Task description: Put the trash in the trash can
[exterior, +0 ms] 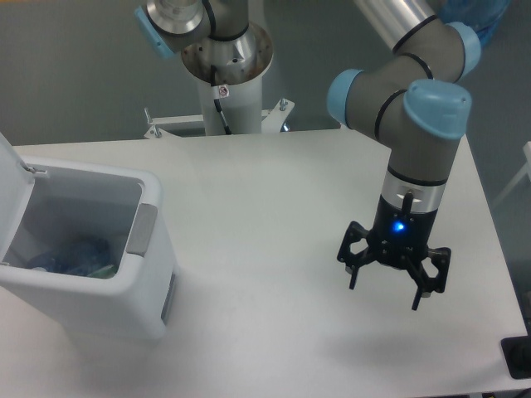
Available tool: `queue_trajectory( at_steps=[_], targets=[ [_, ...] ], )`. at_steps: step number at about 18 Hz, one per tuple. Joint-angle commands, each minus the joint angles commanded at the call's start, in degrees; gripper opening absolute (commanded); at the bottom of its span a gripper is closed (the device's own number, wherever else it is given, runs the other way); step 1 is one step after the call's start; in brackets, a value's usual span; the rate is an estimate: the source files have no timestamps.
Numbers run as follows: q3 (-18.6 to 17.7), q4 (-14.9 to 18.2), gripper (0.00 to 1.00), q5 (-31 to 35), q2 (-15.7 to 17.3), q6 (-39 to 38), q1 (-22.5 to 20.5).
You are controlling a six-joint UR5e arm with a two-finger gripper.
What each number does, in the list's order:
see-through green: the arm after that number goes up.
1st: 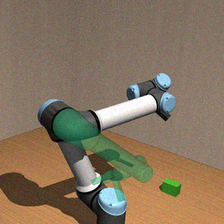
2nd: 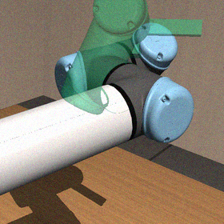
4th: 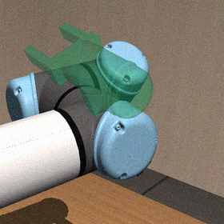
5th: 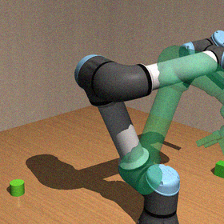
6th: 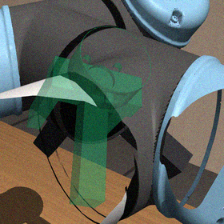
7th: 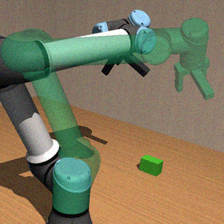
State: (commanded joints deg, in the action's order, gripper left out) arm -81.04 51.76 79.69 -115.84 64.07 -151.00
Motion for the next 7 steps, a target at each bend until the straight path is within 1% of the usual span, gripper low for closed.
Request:
queue_trajectory(
  at_steps=[2,3,5,7],
  targets=[
    [0.2,1.5,1.0,4.6,0.0,0.6,1.3],
    [0.2,1.6,1.0,6.1,0.0,0.7,1.9],
    [0.1,1.6,1.0,7.5,0.0,0.7,2.3],
    [-0.3,1.5,1.0,7.6,0.0,0.6,2.6]
  ],
)
